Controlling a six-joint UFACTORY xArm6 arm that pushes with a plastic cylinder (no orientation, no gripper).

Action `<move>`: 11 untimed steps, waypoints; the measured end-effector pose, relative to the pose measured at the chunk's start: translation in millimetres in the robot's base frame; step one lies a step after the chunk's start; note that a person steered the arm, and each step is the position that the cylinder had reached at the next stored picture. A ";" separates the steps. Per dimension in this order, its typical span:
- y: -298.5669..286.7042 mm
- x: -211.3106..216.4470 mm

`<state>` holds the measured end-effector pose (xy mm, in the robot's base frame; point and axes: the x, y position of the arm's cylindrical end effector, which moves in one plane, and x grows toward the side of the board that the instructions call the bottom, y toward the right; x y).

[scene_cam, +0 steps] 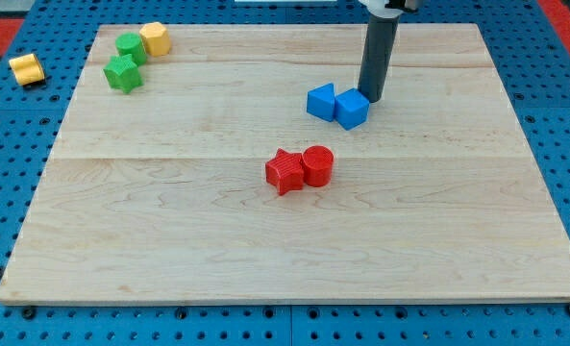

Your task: Separate the blue blocks from each other

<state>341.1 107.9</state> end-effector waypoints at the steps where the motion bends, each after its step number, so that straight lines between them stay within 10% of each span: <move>1: -0.9 -7.3; 5: 6.7 -42.3; 7: -69.8 45.6; 8: -126.2 21.5; 11: -44.8 0.7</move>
